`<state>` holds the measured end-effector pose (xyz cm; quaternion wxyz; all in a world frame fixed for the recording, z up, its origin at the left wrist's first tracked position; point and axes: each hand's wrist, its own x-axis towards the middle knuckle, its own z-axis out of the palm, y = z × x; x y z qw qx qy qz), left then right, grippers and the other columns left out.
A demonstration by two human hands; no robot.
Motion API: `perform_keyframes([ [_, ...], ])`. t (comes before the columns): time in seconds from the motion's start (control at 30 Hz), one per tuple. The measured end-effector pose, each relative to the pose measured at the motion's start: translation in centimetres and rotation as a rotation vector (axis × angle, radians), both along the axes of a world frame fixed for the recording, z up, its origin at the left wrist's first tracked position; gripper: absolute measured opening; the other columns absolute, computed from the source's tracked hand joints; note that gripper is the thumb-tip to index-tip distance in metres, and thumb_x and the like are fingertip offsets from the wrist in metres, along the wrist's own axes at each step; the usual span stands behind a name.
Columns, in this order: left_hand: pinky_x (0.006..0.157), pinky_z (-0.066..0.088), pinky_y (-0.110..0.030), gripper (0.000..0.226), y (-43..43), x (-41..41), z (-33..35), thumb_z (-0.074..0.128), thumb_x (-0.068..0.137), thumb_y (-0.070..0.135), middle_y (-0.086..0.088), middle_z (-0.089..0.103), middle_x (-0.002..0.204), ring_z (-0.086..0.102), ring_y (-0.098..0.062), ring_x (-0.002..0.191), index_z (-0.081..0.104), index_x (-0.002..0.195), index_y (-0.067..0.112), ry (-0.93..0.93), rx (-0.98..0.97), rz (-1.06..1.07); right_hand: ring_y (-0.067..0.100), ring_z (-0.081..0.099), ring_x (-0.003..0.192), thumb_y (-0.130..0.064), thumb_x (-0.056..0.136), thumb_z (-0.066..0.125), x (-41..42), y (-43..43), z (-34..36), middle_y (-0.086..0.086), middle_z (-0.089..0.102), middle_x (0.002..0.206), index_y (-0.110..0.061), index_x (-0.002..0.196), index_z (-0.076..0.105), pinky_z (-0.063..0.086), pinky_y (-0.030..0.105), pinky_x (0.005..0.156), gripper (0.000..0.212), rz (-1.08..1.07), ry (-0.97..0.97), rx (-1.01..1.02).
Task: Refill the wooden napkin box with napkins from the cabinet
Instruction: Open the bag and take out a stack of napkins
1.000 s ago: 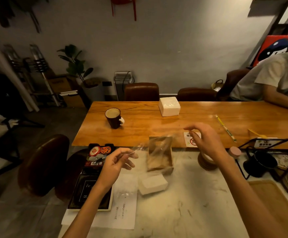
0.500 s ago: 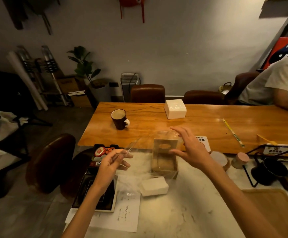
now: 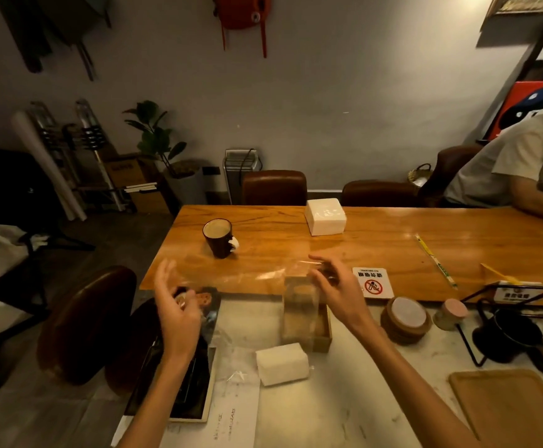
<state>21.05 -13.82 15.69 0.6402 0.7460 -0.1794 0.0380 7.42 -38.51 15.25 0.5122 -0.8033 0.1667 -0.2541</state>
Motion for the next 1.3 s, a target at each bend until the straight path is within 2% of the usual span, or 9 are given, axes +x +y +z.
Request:
perform_keyframes([
  [0.1,0.118,0.019,-0.049,0.069,-4.3,-0.2,3.7,0.066,0.087,0.034,-0.005,0.033,0.154,0.025,-0.026,0.145,0.033,0.147,0.022,-0.768,0.461,-0.161,0.000,0.064,0.097,-0.012,0.095,0.057,-0.5,1.4,0.2,-0.015,0.062,0.110,-0.021,0.126,0.056,0.054,0.018,0.082,0.032,0.008,-0.070,0.022],
  [0.17,0.115,0.025,-0.052,0.073,-7.2,0.3,5.1,0.065,0.084,0.054,-0.001,0.040,0.151,0.029,-0.024,0.143,0.036,0.146,0.027,-0.990,0.841,-0.441,0.001,0.066,0.090,-0.012,0.094,0.058,-0.9,1.9,0.5,-0.012,0.064,0.102,-0.021,0.126,0.054,0.053,0.015,0.078,0.034,0.017,-0.085,0.029],
  [0.3,0.100,0.043,-0.035,0.074,-7.6,1.1,6.1,0.064,0.079,0.061,0.009,0.047,0.138,0.045,-0.009,0.124,0.036,0.142,0.032,-0.720,0.980,-0.680,0.006,0.069,0.082,-0.019,0.092,0.061,-2.6,1.4,1.4,-0.007,0.068,0.083,-0.024,0.131,0.051,0.056,0.020,0.071,0.040,-0.026,-0.103,0.060],
  [0.53,0.048,0.044,-0.020,0.022,-6.5,-0.6,4.3,0.062,0.092,0.034,0.010,0.055,0.100,0.051,-0.003,0.071,0.049,0.107,0.025,-1.042,0.807,-0.700,0.019,0.066,0.066,-0.043,0.088,0.063,-4.9,1.6,2.8,0.005,0.066,0.068,-0.035,0.126,0.052,0.058,0.044,0.064,0.040,-0.280,-0.113,0.034],
  [0.8,0.052,0.041,-0.015,0.029,-6.0,0.0,5.1,0.042,0.098,0.045,0.010,0.063,0.091,0.058,-0.004,0.072,0.060,0.100,0.022,-0.899,0.780,-0.552,0.003,0.065,0.096,-0.043,0.098,0.043,-7.9,3.1,3.4,-0.013,0.069,0.102,-0.036,0.135,0.043,0.057,0.036,0.086,0.038,-0.344,-0.092,0.172],
  [0.9,0.056,0.035,-0.009,0.024,-6.2,-0.3,5.8,0.044,0.099,0.039,0.010,0.060,0.086,0.048,0.002,0.070,0.060,0.094,0.022,-0.856,0.722,-0.597,0.005,0.058,0.105,-0.028,0.099,0.046,-8.9,5.5,5.5,-0.004,0.063,0.115,-0.027,0.130,0.051,0.051,0.025,0.087,0.031,-0.442,-0.174,-0.244],
  [1.03,0.056,0.043,-0.017,0.012,-7.3,-1.8,8.0,0.050,0.100,0.029,0.007,0.061,0.083,0.053,-0.003,0.067,0.058,0.095,0.021,-0.893,0.742,-0.744,0.010,0.060,0.107,-0.011,0.080,0.067,-8.0,10.4,6.7,-0.005,0.068,0.115,-0.024,0.119,0.061,0.050,0.021,0.092,0.041,-0.022,0.026,-0.792],
  [1.13,0.059,0.047,-0.024,0.013,-7.8,-2.4,8.6,0.045,0.102,0.030,0.005,0.062,0.084,0.056,-0.007,0.067,0.054,0.099,0.022,-0.885,0.818,-0.795,0.020,0.063,0.104,-0.013,0.069,0.081,-5.7,10.1,4.6,0.002,0.062,0.123,-0.020,0.130,0.047,0.055,0.030,0.083,0.070,-0.070,0.338,-0.894],
  [1.3,0.040,0.034,-0.018,0.024,-7.4,-2.6,8.1,0.033,0.104,0.036,0.010,0.055,0.066,0.050,-0.007,0.047,0.051,0.099,0.021,-1.052,0.839,-0.674,0.032,0.045,0.122,-0.011,0.083,0.069,-6.0,9.5,5.1,0.012,0.057,0.132,-0.012,0.137,0.042,0.036,0.042,0.101,0.060,0.105,0.696,-1.120],
])
